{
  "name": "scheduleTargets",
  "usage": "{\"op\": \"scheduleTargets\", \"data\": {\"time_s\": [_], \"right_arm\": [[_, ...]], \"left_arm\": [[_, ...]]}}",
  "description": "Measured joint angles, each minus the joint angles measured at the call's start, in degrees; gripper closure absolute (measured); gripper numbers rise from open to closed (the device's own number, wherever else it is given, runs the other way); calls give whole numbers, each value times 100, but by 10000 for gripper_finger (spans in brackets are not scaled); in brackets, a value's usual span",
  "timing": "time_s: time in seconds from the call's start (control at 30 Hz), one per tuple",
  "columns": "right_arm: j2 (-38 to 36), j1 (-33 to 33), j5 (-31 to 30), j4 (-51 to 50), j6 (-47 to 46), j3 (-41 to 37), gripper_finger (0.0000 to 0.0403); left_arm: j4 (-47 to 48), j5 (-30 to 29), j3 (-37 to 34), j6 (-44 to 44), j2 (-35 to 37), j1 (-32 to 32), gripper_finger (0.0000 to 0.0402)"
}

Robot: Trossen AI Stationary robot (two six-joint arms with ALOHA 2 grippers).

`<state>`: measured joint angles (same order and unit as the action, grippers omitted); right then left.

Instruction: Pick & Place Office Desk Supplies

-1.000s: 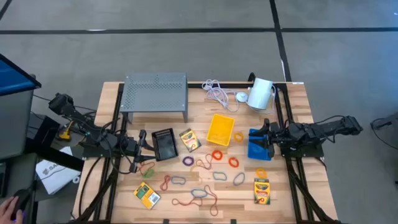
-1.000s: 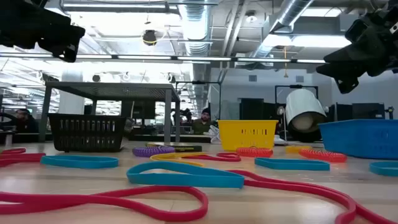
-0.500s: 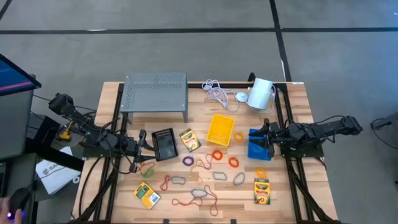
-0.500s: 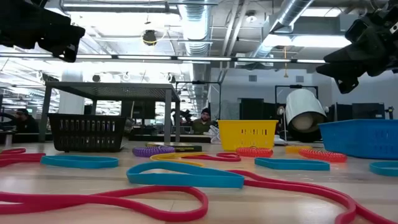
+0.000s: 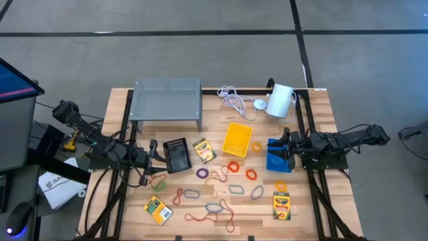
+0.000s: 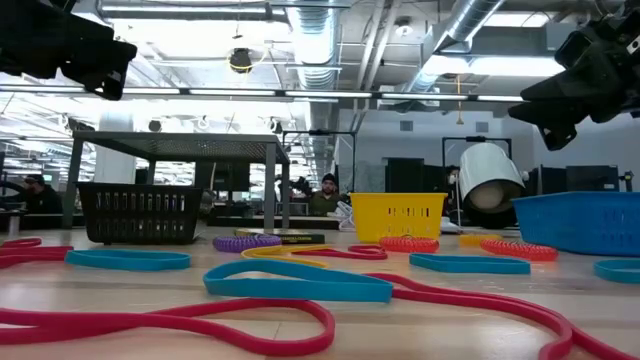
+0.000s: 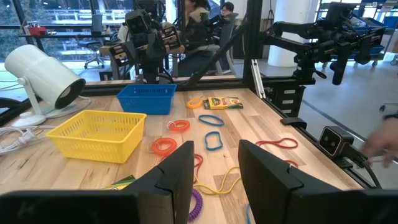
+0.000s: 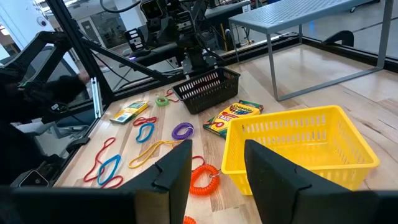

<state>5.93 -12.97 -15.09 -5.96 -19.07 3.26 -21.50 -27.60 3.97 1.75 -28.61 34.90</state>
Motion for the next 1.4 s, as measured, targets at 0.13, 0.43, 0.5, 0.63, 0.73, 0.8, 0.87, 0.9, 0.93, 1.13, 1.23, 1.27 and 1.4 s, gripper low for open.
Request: {"op": "scheduleTargets", "data": {"time_s": [0.13,0.43,0.5,0.63,0.73,0.8,0.87,0.9,0.93,1.13,1.23,1.27,1.4], "right_arm": [[-2,-2,0,0,0,-1,260],[-2,0,0,0,0,-1,260],[-1,-2,0,0,0,1,260],[-1,-1,0,0,0,-1,260],[-2,-1,0,0,0,0,260],[-2,-2,2,0,0,-1,260],[-2,0,0,0,0,0,260],[-2,-2,0,0,0,0,260],[-1,0,0,0,0,0,260],[-2,0,0,3,0,1,260],[-1,2,0,65,2,-10,260],[-1,2,-2,87,0,-12,260],[-2,2,-2,129,0,-19,260]], "left_arm": [[0,-1,1,1,-1,1,279],[0,-1,2,1,0,0,279],[0,0,0,1,-1,1,279],[0,1,0,0,1,1,279],[0,0,1,1,0,-1,279],[0,-1,2,-2,-1,1,279],[0,0,1,1,1,-1,279],[0,-1,0,0,1,-1,279],[0,-1,0,0,-1,1,279],[0,0,1,0,0,-1,279],[-102,-1,0,-278,-1,-1,279],[-177,1,2,-426,0,-1,279],[-270,1,2,-598,-1,-1,279]]}}
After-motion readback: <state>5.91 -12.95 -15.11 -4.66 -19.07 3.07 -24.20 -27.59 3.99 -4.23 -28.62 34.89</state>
